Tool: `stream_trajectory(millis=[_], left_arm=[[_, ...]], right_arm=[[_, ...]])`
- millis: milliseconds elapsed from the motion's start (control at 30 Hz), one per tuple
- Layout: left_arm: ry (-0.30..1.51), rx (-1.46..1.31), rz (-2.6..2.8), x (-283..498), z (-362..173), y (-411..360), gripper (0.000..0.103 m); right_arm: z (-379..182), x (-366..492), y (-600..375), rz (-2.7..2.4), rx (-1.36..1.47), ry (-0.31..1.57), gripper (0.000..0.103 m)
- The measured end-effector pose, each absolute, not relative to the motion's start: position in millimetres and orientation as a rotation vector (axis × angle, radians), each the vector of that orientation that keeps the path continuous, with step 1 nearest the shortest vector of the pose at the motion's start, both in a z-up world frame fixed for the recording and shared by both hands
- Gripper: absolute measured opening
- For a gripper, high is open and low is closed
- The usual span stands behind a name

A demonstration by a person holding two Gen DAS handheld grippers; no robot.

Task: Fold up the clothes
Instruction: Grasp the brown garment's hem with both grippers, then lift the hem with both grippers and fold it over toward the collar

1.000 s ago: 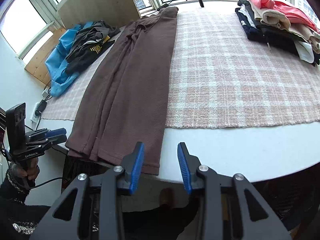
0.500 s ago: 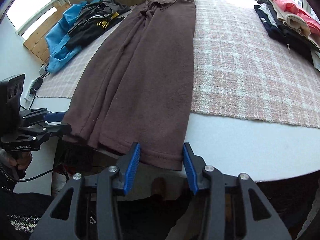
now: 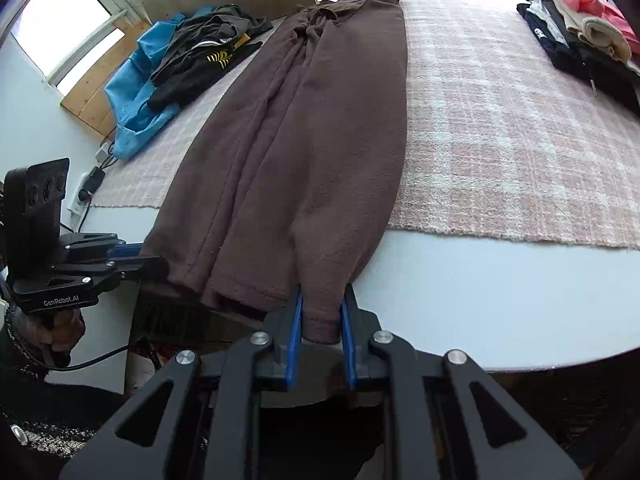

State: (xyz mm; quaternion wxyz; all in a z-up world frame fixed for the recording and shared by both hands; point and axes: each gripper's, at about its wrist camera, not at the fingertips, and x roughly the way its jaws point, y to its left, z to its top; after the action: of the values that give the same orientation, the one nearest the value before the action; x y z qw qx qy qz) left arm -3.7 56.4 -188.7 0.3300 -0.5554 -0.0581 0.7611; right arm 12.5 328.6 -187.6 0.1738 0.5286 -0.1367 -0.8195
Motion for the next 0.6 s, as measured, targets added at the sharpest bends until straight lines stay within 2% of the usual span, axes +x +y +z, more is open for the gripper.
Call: stream_trajectory(millis=[100, 167, 467, 600], left_arm=[[-0.248, -1.391, 1.945, -18, -164, 51, 0.016], [-0.274, -1.328, 1.941, -32, -140, 50, 0.016], [-0.192, -0.994, 2.09, -138, -24, 49, 0.016], [-0.217, -0.967, 2.151, -184, -5, 42, 0.016]], right_arm=[[-162, 6, 340, -2.275, 1.394, -0.594, 0.016], [-134, -5, 342, -2.275, 1.318, -0.639, 0.015], [7, -103, 339, -2.352, 1.018, -0.542, 0.015], [29, -166, 348, -2.35, 1.0, -0.584, 0.015]])
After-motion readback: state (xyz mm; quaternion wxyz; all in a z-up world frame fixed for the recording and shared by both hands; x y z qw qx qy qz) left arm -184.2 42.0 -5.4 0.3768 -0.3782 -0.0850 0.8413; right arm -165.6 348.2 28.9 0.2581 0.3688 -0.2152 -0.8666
